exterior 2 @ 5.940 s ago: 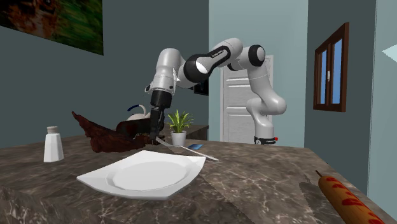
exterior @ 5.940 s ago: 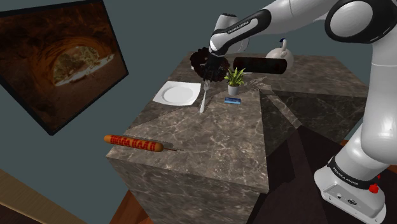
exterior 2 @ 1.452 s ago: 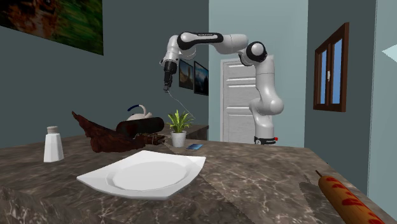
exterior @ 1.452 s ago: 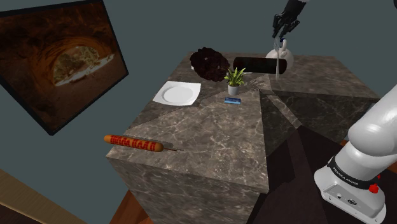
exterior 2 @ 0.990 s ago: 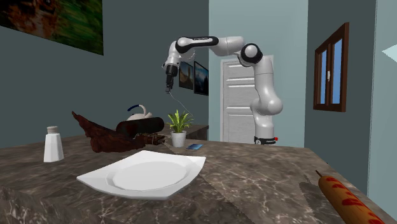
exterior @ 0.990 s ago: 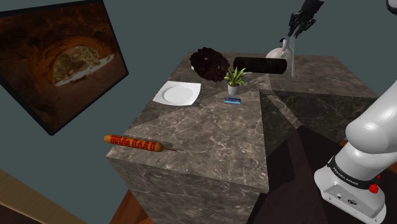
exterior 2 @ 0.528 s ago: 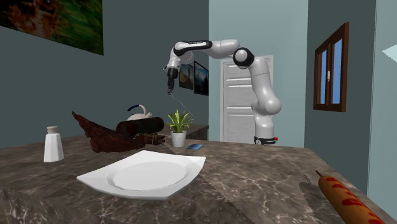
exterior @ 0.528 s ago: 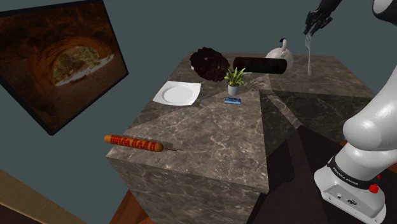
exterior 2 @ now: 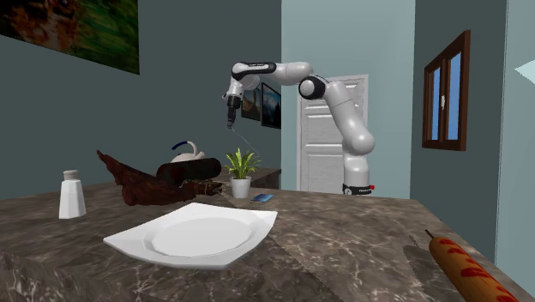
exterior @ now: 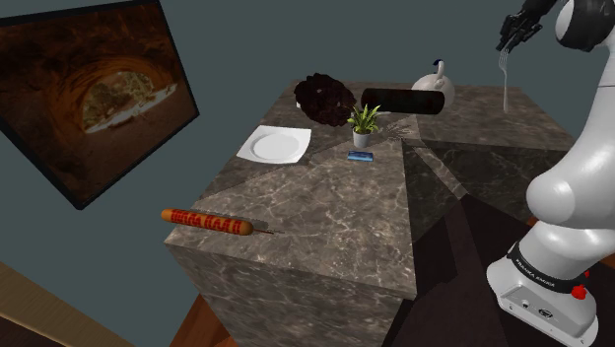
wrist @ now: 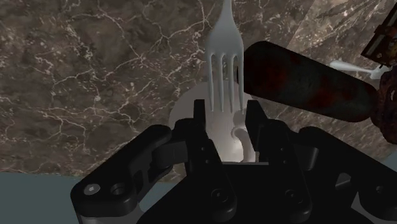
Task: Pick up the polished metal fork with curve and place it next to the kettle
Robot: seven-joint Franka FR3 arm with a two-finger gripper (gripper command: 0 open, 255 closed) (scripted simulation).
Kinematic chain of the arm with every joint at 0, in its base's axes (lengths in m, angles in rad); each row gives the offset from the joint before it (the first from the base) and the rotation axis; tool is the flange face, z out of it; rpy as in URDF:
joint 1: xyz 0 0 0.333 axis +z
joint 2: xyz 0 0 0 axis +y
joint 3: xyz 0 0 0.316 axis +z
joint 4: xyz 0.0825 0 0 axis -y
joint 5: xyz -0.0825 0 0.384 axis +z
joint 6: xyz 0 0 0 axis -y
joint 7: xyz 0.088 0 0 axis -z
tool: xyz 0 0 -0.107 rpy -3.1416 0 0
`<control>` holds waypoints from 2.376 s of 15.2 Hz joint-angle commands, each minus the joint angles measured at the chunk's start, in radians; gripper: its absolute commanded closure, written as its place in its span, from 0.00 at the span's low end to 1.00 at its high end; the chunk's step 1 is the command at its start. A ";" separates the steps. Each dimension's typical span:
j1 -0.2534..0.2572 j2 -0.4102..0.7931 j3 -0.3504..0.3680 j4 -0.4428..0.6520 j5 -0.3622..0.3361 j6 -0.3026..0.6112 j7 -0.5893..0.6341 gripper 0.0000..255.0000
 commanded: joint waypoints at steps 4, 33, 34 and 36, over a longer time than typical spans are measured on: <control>-0.165 0.186 0.004 0.296 0.079 -0.140 -0.055 1.00; -0.049 0.110 -0.004 -0.222 0.061 0.270 -0.195 1.00; -0.048 0.113 -0.003 -0.232 0.063 0.281 -0.200 1.00; -0.046 0.118 -0.001 -0.251 0.068 0.303 -0.208 1.00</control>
